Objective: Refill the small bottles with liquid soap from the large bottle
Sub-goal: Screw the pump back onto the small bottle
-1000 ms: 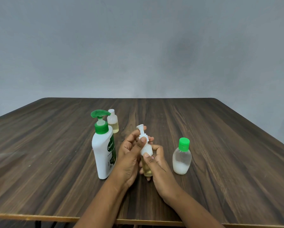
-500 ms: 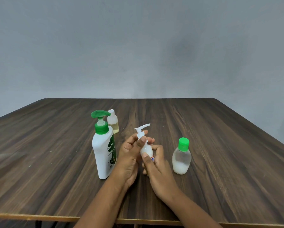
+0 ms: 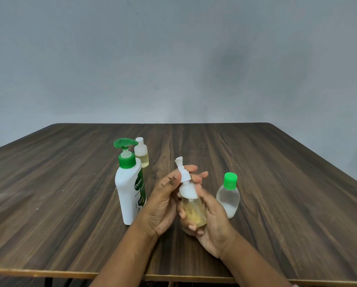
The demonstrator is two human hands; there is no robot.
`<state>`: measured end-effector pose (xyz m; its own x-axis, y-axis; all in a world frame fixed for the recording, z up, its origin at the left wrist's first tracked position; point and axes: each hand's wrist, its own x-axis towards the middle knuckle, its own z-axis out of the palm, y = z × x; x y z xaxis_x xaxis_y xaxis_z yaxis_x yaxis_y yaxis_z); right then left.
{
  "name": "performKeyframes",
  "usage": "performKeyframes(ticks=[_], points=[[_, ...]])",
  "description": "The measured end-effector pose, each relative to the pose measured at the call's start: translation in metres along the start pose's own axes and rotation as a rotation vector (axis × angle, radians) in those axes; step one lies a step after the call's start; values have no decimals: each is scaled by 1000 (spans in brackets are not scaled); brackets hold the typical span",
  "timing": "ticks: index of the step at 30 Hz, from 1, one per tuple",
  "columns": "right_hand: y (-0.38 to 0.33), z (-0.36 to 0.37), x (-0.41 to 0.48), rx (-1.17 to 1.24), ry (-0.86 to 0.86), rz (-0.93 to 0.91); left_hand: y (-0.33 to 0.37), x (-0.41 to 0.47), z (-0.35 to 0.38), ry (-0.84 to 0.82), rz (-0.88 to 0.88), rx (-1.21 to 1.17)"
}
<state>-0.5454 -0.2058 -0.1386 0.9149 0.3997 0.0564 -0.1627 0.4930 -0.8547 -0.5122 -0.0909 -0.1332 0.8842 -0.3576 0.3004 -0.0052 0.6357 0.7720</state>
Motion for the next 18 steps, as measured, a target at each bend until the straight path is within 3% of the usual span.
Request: performKeyframes(ticks=[3,11,18], points=[[2,1,4,-69,66,-51,-2,2,-1,84,-10,100],[7,4,5,-314,160,-214,-1,6,1,245,-38,20],[8,-1,7,-326,93,-259,-3,7,-5,148,-1,14]])
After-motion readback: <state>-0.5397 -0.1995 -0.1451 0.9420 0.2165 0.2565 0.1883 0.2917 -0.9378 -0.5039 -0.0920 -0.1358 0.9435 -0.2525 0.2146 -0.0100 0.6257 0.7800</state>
